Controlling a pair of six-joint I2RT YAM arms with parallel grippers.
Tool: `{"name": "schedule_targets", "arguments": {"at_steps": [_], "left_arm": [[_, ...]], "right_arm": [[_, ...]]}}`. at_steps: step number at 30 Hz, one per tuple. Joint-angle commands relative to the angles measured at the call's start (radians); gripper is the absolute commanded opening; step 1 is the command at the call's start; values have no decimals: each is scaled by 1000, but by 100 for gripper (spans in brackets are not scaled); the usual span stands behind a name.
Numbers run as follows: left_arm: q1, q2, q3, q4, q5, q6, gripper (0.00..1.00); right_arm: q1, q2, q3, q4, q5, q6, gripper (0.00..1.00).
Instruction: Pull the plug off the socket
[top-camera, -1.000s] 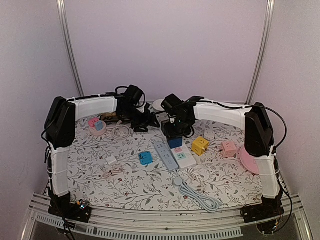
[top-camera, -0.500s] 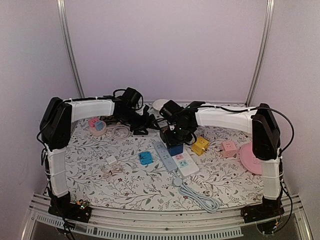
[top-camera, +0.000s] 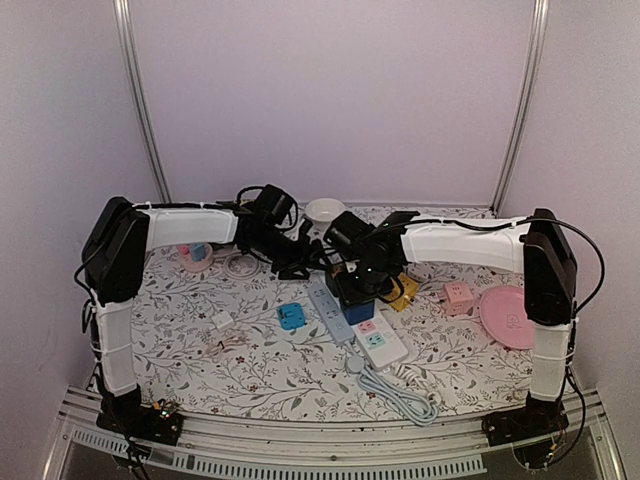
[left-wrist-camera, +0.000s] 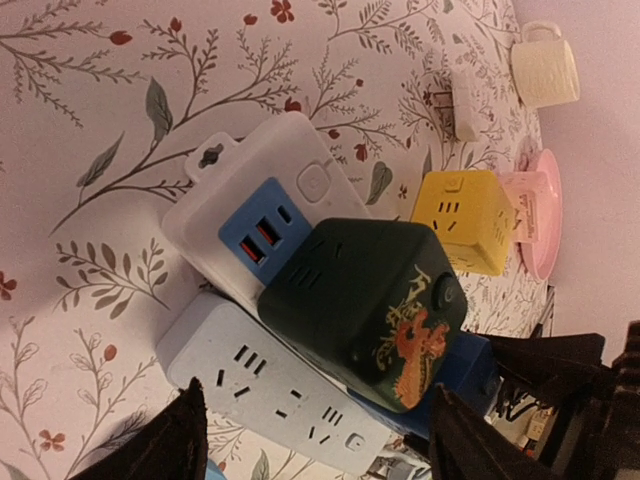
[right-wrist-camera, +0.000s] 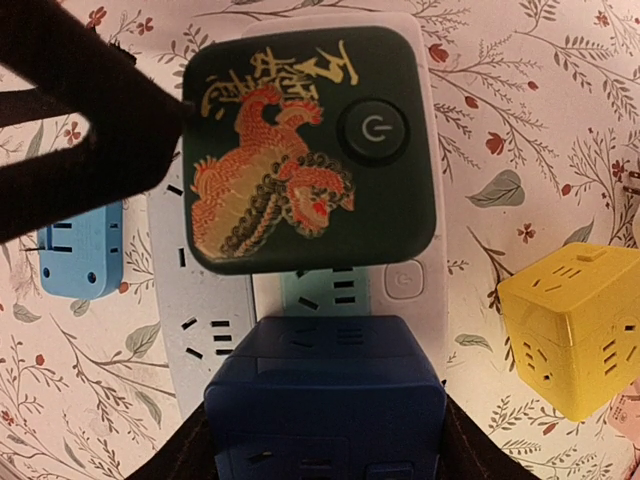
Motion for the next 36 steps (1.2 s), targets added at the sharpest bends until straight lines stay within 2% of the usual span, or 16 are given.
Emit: {"name": "schedule_targets", "arguments": {"at_steps": [1,19,27,36], "left_arm": [[-15,-3,-10,41,19,-5,76],[-32,52,-32,-14,-30,9,77],[-32,71,-45,-96,-97,11,77],[-32,70,-144,-103,-126,23,77]], "right_arm": [[24,-36,-16,-17,-9,20,31],[24,0,101,-2,20,-30,32],[22,7,110,14,34,-51,32],[-34,-4,108,34,-51,-69,33]]}}
